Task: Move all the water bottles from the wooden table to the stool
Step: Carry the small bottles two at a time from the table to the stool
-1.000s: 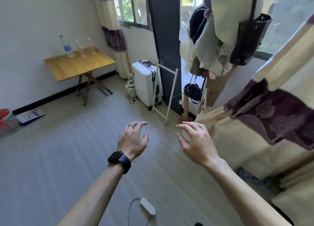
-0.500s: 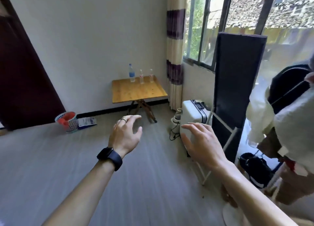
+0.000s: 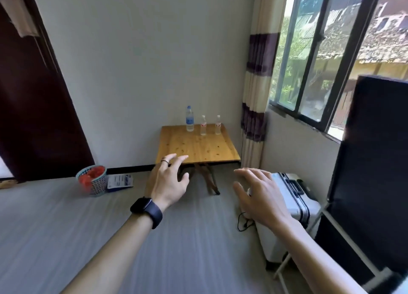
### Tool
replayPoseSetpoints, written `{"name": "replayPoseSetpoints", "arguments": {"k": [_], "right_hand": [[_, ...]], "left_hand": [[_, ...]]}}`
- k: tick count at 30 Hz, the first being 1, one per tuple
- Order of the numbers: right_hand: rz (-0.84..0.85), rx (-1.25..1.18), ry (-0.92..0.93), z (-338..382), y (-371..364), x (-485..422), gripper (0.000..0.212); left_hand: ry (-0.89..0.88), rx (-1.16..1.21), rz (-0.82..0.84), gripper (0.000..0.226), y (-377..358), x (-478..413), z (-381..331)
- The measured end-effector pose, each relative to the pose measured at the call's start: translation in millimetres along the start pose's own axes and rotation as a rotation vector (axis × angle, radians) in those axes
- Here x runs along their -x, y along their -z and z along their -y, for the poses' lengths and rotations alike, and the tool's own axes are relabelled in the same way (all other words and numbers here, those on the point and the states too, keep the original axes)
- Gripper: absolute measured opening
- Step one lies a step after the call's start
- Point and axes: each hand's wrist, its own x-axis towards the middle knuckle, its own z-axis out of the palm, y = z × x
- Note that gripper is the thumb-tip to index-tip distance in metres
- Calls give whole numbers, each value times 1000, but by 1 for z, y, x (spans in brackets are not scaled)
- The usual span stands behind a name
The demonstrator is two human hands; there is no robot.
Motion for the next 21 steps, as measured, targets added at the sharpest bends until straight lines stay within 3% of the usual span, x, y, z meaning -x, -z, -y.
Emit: {"name": "replayPoseSetpoints", "arguments": {"k": [11,21], "right_hand": [[-83,6,-17,-99,-80,-229,35],[17,-51,-19,-210,-191,-443,35]], "left_hand": [[-37,43,90,49,-131,-231,33],[63,-1,144,46,-253,-423,80]]}}
